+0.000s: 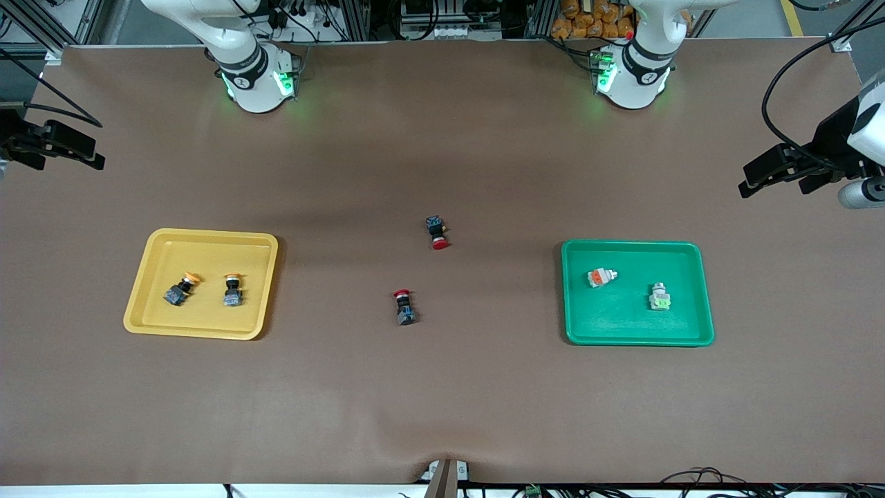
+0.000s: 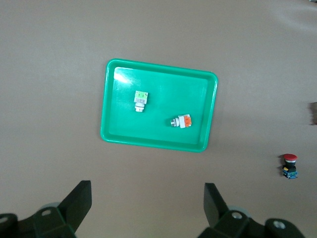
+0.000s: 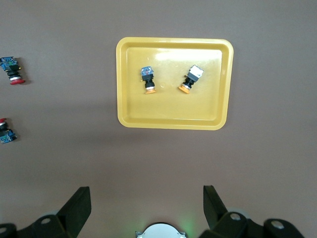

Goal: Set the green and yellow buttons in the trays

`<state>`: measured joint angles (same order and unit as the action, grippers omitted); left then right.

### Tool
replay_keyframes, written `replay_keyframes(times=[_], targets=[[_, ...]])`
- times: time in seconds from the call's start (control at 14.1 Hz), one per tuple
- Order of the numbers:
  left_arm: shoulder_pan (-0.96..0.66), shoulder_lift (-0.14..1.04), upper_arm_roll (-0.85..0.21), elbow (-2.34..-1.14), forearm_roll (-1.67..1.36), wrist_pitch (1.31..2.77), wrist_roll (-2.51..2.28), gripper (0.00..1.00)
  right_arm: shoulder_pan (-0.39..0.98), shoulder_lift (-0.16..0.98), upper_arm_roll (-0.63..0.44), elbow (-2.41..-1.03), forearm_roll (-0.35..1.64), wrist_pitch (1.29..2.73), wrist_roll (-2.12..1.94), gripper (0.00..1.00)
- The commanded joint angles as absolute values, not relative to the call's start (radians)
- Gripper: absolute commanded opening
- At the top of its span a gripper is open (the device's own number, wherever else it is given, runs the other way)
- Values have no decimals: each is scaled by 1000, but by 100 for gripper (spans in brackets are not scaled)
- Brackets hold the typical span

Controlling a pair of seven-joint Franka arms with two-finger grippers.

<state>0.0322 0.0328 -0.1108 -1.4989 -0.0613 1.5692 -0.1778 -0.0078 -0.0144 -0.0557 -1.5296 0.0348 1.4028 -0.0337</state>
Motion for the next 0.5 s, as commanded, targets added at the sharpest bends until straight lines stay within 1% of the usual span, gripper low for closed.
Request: replay_keyframes(times=[0.0, 0.43], targets=[[40, 32, -115, -1486, -43, 1552, -183, 100, -3, -11, -55, -1511, 20, 1387, -44, 100], [55, 34, -117, -1486, -49, 1539, -181, 100, -3, -11, -55, -1511, 20, 1387, -44, 100]])
